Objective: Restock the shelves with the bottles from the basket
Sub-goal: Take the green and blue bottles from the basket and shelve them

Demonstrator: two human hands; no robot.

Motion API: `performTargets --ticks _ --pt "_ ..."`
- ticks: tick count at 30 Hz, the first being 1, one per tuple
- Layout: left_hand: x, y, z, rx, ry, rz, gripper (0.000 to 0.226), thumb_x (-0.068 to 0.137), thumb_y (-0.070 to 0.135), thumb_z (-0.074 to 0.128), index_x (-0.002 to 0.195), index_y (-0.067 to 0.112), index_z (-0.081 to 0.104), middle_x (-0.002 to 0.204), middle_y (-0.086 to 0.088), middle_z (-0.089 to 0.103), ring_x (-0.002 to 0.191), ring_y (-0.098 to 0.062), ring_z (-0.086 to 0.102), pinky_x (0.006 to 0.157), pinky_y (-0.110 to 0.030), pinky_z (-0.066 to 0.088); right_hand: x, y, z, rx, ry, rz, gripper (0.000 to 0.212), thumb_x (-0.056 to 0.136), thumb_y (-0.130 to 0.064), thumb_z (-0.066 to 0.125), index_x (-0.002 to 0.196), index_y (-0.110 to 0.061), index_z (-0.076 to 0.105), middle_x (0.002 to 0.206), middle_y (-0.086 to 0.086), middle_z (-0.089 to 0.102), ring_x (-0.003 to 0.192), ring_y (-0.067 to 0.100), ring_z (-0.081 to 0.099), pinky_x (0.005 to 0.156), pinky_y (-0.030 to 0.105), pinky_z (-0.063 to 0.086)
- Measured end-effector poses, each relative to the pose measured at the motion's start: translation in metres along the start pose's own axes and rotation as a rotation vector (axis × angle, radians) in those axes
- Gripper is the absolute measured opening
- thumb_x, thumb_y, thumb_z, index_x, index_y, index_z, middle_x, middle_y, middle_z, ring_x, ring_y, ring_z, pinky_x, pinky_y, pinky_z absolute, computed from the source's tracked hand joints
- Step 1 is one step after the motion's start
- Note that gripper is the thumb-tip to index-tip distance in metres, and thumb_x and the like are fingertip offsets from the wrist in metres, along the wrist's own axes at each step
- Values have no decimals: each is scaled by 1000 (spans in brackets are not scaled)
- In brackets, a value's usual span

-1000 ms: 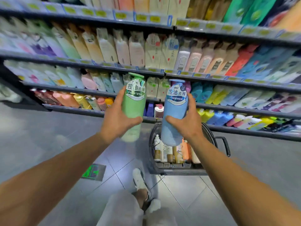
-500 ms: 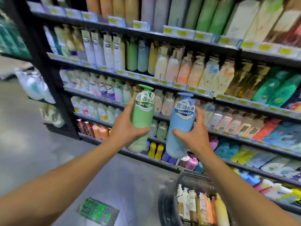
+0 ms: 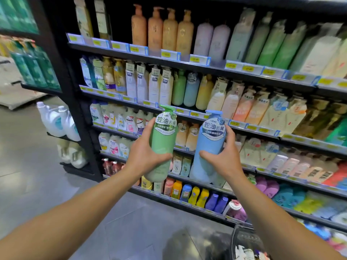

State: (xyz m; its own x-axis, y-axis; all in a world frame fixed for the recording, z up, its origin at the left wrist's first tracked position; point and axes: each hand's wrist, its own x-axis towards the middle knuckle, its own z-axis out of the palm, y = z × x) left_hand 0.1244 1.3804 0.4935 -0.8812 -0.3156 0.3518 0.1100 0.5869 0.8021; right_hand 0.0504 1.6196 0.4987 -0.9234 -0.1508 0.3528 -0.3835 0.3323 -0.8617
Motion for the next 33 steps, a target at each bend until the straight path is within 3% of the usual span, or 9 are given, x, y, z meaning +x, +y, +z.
performTargets --ticks 5,10,14,16,19,22,24,28,33 --pt "34 -21 -1 -23 17 -14 115 46 50 81 141 62 18 114 16 63 93 -7 63 70 -17 47 36 7 23 -24 -5 3 100 63 -26 86 141 -48 26 129 -16 53 109 12 58 76 27 51" --pt "76 -38 16 -12 26 0 110 47 46 82 136 65 21 111 23 58 92 -4 61 68 -15 45 79 28 37 -20 -4 10 101 63 -26 87 142 -45 27 134 -12 51 114 15 56 90 42 54" --pt "122 -48 43 31 -2 23 114 46 40 82 142 57 22 121 12 60 99 -13 62 77 -31 55 116 50 45 -8 22 28 98 61 -30 86 137 -52 27 121 -29 51 104 -14 53 74 10 48" --pt "146 -51 60 28 -23 22 113 45 38 82 140 56 24 117 13 60 99 -11 62 78 -29 55 134 62 46 9 6 41 98 61 -30 86 134 -59 26 118 -35 49 100 -22 50 66 4 44" --pt "181 -52 83 23 2 5 104 42 37 80 128 58 24 103 26 59 92 2 59 67 -12 44 163 79 43 -11 -26 41 96 59 -32 84 128 -66 26 123 -31 51 106 -4 56 80 23 49" --pt "213 -50 100 16 35 -35 98 43 41 79 120 60 22 95 29 59 82 14 57 59 -5 38 190 95 39 -39 -56 26 99 56 -36 82 137 -54 28 132 -18 54 112 10 57 86 35 51" --pt "233 -47 109 10 68 -29 98 43 41 79 122 59 23 94 29 58 81 17 56 58 -2 38 205 103 37 -36 -59 23 99 55 -38 80 136 -57 28 132 -18 55 110 10 58 83 35 52" --pt "272 -42 122 1 117 43 102 48 33 84 129 55 26 103 23 59 90 -6 59 69 -13 42 223 112 34 -18 -72 32 99 55 -39 79 137 -57 27 132 -20 55 110 9 60 83 38 55" --pt "305 -44 130 -14 144 151 105 51 32 87 135 52 28 107 33 52 100 2 53 76 -15 42 235 118 33 -2 -80 17 99 57 -36 83 126 -71 23 130 -28 54 108 -2 59 80 28 52"
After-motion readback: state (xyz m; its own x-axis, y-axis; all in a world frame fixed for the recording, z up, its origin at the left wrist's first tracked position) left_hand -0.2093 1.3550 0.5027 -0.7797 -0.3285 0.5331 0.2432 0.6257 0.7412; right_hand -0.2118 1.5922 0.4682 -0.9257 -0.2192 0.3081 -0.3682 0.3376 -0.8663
